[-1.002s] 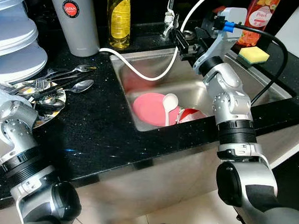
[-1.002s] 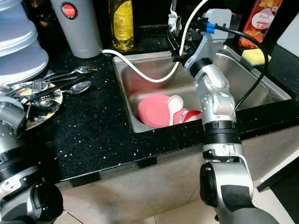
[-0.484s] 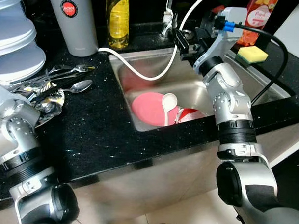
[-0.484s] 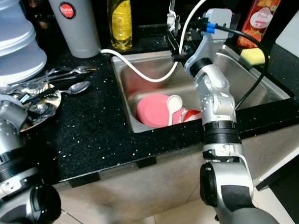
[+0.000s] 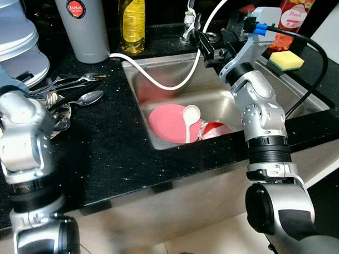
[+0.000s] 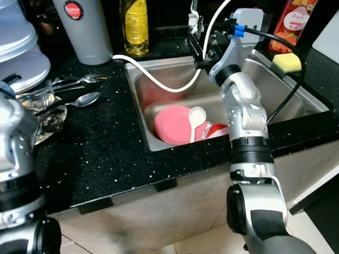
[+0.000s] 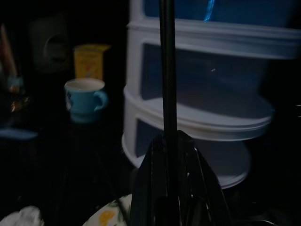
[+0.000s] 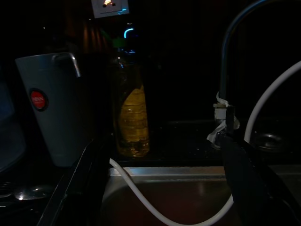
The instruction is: Kitchen organization
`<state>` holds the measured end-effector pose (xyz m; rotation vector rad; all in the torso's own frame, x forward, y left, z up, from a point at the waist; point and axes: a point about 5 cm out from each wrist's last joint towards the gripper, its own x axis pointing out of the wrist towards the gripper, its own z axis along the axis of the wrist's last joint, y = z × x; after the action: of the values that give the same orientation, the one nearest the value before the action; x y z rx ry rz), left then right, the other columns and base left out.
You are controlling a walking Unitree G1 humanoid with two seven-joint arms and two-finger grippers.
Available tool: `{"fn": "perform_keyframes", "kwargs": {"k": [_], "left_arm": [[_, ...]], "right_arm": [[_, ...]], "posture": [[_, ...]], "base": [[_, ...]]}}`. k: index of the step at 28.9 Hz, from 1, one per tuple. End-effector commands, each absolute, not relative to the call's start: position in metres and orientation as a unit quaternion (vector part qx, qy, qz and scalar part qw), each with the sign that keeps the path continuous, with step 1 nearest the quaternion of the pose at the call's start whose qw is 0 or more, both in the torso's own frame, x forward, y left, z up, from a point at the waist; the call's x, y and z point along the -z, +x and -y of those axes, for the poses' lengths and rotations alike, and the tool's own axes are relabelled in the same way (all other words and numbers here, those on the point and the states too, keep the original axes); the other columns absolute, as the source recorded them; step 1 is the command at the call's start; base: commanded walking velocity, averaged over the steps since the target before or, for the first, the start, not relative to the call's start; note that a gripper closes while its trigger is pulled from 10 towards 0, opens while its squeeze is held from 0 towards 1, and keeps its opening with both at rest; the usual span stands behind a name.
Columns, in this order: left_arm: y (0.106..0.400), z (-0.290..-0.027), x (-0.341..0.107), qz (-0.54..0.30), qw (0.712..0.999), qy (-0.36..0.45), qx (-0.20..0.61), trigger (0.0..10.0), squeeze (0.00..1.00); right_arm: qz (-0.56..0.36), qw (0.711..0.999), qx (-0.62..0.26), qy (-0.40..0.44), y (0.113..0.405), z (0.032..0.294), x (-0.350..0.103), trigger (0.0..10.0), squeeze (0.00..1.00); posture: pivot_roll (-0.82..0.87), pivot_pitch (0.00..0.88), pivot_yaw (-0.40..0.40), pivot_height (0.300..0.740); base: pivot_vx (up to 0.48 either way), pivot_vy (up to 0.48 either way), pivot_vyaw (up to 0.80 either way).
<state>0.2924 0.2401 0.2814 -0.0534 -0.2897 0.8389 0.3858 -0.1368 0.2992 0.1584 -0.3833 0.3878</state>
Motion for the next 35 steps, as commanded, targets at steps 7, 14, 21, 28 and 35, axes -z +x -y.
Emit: {"fn": "perform_keyframes", "kwargs": {"k": [7, 14, 21, 28, 35], "left_arm": [[0.307, -0.214, -0.301, 0.180, 0.954, 0.008, -0.240, 10.0, 0.00], [0.302, -0.179, -0.310, 0.185, 0.983, 0.012, 0.013, 10.0, 0.00], [0.282, -0.163, -0.292, 0.159, 0.961, 0.056, 0.220, 10.0, 0.00], [0.271, -0.167, -0.288, 0.139, 0.931, 0.068, 0.331, 10.0, 0.00], [0.270, -0.155, -0.282, 0.122, 0.910, 0.052, 0.392, 10.0, 0.00]], "right_arm": [[0.197, 0.947, -0.242, 0.075, 0.379, 0.126, -0.302, 10.0, 0.00], [0.199, 0.911, -0.350, 0.090, 0.361, 0.107, -0.304, 10.0, 0.00], [0.198, 0.892, -0.394, 0.098, 0.352, 0.107, -0.305, 10.0, 0.00], [0.211, 0.853, -0.461, 0.127, 0.335, 0.110, -0.317, 10.0, 0.00], [0.200, 0.830, -0.505, 0.128, 0.325, 0.107, -0.315, 10.0, 0.00]], "posture": [[-0.03, 0.015, -0.016, 0.740], [-0.03, 0.013, -0.014, 0.740], [-0.03, 0.017, -0.013, 0.740], [-0.04, 0.019, -0.010, 0.740], [-0.04, 0.019, -0.009, 0.740]], "base": [[0.000, 0.000, 0.00], [0.000, 0.000, 0.00], [0.000, 0.000, 0.00], [0.000, 0.000, 0.00], [0.000, 0.000, 0.00]]}}
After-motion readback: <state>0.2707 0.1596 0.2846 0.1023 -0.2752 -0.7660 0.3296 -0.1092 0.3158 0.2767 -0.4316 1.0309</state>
